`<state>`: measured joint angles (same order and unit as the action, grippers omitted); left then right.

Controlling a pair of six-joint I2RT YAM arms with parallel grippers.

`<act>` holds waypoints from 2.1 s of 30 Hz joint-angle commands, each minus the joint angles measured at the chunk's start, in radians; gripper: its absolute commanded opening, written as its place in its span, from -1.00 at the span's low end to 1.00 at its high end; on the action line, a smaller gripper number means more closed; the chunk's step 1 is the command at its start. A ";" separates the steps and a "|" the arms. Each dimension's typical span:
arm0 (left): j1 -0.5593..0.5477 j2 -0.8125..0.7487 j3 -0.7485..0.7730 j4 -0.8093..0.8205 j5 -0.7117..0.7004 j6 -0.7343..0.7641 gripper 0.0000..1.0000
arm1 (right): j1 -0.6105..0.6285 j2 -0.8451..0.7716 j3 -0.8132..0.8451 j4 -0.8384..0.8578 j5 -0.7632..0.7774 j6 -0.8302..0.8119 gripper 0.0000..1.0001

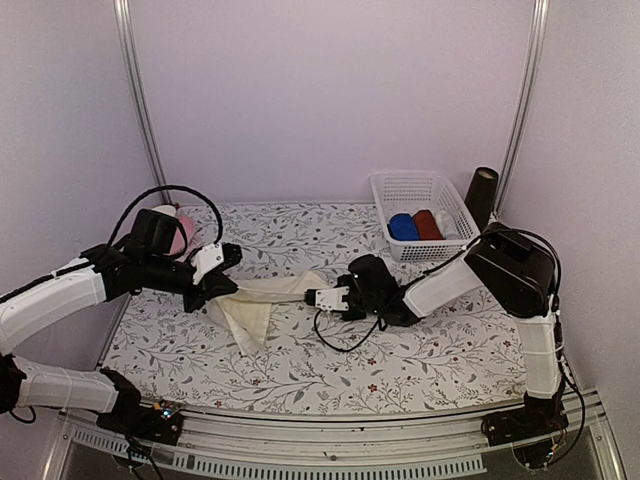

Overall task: Roll the towels
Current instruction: Pick up the towel from the center of the board, then flatten out the towel at the center of the board.

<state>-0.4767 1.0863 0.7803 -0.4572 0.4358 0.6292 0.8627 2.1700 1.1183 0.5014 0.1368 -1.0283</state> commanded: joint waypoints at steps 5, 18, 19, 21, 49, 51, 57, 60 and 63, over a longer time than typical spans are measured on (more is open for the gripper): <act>0.011 0.022 0.008 0.075 -0.047 0.075 -0.97 | -0.007 -0.297 0.073 -0.370 0.080 0.189 -0.96; -0.181 0.351 0.136 0.162 -0.007 0.135 -0.93 | 0.005 -0.479 0.309 -1.123 0.447 0.802 -0.96; -0.205 0.376 0.149 0.165 -0.017 0.135 -0.91 | 0.005 -0.492 0.293 -1.136 0.450 0.846 -0.96; -0.242 0.417 0.175 0.161 -0.045 0.137 -0.76 | 0.004 -0.523 0.250 -1.139 0.448 0.897 -0.96; 0.169 -0.014 -0.189 0.093 0.046 0.140 0.87 | -0.006 -0.480 0.173 -1.064 0.485 0.952 -0.96; 0.214 0.011 -0.178 0.070 0.088 0.161 0.74 | -0.005 -0.480 0.167 -1.064 0.485 0.950 -0.96; 0.333 0.135 -0.103 -0.100 0.248 0.269 0.51 | -0.009 -0.480 0.158 -1.063 0.490 0.946 -0.96; 0.366 0.185 -0.089 -0.125 0.274 0.287 0.45 | -0.009 -0.480 0.159 -1.061 0.495 0.941 -0.96; 0.381 0.228 -0.064 -0.151 0.302 0.306 0.28 | -0.008 -0.481 0.156 -1.059 0.498 0.941 -0.96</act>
<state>-0.1211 1.2713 0.6746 -0.5228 0.6479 0.8810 0.8623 1.6848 1.2816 -0.5774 0.6075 -0.0902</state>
